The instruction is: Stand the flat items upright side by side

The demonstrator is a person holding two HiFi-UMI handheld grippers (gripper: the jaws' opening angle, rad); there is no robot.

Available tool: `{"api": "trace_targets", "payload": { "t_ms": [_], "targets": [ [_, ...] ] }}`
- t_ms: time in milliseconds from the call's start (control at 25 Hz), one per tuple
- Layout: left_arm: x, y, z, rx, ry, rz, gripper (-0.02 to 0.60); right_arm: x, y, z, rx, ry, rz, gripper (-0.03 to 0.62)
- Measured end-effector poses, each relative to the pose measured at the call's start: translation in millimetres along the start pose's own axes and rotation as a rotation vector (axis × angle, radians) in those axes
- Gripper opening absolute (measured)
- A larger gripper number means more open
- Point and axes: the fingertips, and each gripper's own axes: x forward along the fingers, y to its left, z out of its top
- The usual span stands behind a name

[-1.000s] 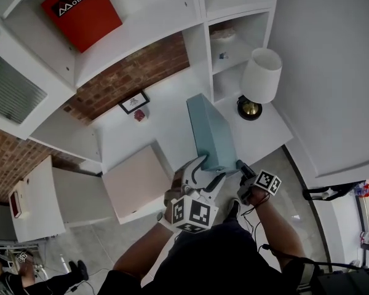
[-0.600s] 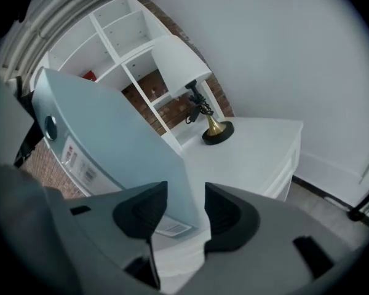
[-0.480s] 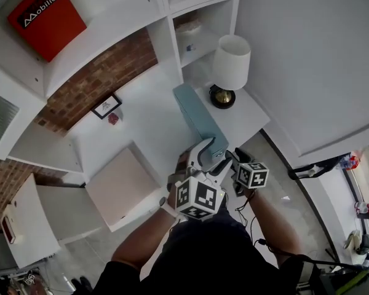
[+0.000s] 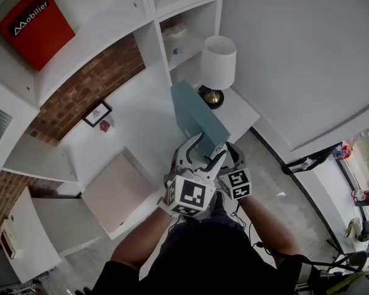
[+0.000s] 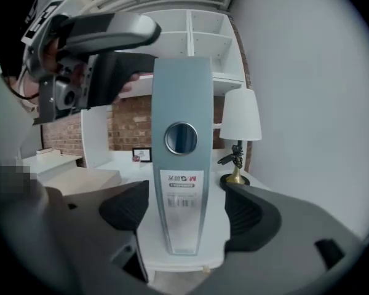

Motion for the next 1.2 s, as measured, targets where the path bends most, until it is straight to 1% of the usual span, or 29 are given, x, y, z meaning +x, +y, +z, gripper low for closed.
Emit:
{"api": "trace_targets", "payload": {
  "t_ms": [80,120,160,200,360,520,680,800,1040,1200],
  "targets": [
    [-16,11,-1,-0.024,-0.022,0.033,0.293,3,-4,1,0.001,0.015,-0.037,0.346],
    [-25,16,-6,-0.034,-0.022,0.048,0.293,3,-4,1,0.002,0.021,-0.044,0.326],
    [-34,22,-13,-0.047,-0.016,0.064,0.293,2,-3,1,0.002,0.025,-0.048,0.279],
    [-43,29,-22,-0.064,-0.006,0.082,0.293,2,-1,1,-0.001,0.03,-0.051,0.267],
    [-81,55,-59,-0.134,0.05,0.158,0.293,7,1,3,-0.029,0.044,-0.054,0.262],
    [-118,78,-89,-0.218,0.087,0.234,0.293,27,3,10,-0.053,0.077,-0.063,0.261],
    [-150,93,-113,-0.264,0.112,0.281,0.291,52,6,19,-0.08,0.089,-0.08,0.261],
    [-173,103,-128,-0.294,0.124,0.317,0.29,72,9,28,-0.081,0.094,-0.081,0.261],
    [-185,118,-151,-0.365,0.169,0.373,0.284,112,1,44,-0.047,0.099,-0.07,0.261],
    [-174,129,-155,-0.38,0.189,0.409,0.281,139,-9,53,-0.054,0.086,-0.068,0.259]
  ]
}}
